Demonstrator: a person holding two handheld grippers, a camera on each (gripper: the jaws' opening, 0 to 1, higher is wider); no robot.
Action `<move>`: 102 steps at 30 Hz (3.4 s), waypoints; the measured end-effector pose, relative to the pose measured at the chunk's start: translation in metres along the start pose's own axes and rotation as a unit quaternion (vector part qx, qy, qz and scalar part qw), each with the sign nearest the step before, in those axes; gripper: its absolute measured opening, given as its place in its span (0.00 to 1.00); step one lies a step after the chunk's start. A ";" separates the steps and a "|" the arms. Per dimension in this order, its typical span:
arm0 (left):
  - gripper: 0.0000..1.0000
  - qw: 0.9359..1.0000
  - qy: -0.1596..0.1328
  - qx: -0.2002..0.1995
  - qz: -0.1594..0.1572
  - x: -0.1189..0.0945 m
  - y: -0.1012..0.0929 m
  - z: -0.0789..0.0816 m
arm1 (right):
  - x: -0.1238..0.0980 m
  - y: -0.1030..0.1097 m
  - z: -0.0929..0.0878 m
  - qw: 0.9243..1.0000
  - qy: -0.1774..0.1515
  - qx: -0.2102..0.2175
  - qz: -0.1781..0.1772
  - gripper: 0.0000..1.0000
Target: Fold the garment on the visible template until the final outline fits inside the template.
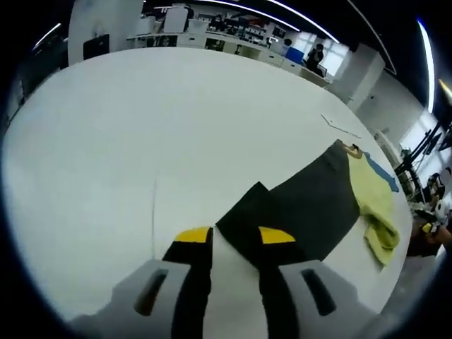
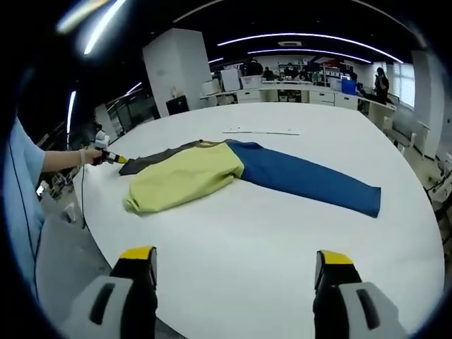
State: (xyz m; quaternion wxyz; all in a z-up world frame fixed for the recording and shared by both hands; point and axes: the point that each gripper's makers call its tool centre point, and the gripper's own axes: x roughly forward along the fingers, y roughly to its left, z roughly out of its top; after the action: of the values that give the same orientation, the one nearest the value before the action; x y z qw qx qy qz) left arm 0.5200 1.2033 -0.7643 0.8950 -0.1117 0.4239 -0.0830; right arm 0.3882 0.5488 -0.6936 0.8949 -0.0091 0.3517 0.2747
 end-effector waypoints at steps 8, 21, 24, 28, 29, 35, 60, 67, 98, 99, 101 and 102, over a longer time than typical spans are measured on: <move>0.12 1.000 0.010 0.003 0.010 0.007 0.004 -0.003 | -0.003 -0.001 -0.003 1.000 0.002 0.005 -0.004 0.93; 0.00 0.999 -0.030 0.030 -0.031 -0.012 -0.035 0.017 | -0.002 0.001 -0.001 1.000 -0.004 0.004 -0.001 0.93; 0.00 0.997 -0.034 0.053 -0.054 -0.017 -0.059 0.023 | -0.002 0.001 -0.001 1.000 -0.006 0.006 0.000 0.93; 0.00 0.992 -0.032 0.076 -0.095 -0.015 -0.099 0.028 | -0.002 0.002 -0.002 1.000 -0.007 0.006 0.001 0.93; 0.00 0.991 -0.030 0.080 -0.102 -0.013 -0.105 0.029 | -0.002 0.002 -0.002 1.000 -0.009 0.006 0.001 0.93; 0.00 0.983 -0.020 0.099 -0.151 0.006 -0.161 0.026 | -0.004 0.001 -0.002 1.000 -0.011 0.008 0.000 0.93; 0.17 0.981 0.014 0.132 -0.140 0.038 -0.183 0.000 | -0.009 -0.003 -0.001 1.000 -0.013 0.009 -0.003 0.93; 0.48 0.982 -0.007 0.149 -0.114 0.036 -0.167 0.011 | -0.005 0.000 -0.002 1.000 -0.010 0.008 0.000 0.93; 0.29 0.985 0.027 0.141 -0.101 0.048 -0.142 0.004 | -0.008 0.000 -0.013 1.000 -0.004 0.020 -0.004 0.92; 0.26 0.985 0.029 0.139 -0.100 0.048 -0.141 0.003 | -0.008 0.001 -0.013 1.000 -0.004 0.020 -0.002 0.92; 0.23 0.985 0.030 0.136 -0.099 0.048 -0.139 0.002 | -0.007 0.002 -0.013 1.000 -0.005 0.020 -0.002 0.92; 0.22 0.985 0.030 0.136 -0.098 0.048 -0.138 0.002 | -0.007 0.002 -0.013 1.000 -0.005 0.020 -0.002 0.92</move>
State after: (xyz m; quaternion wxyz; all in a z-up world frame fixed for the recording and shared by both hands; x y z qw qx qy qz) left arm 0.5447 1.0592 -0.7612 0.8761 -0.0272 0.4227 -0.2305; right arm 0.3749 0.5442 -0.6980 0.8970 0.0096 0.3530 0.2660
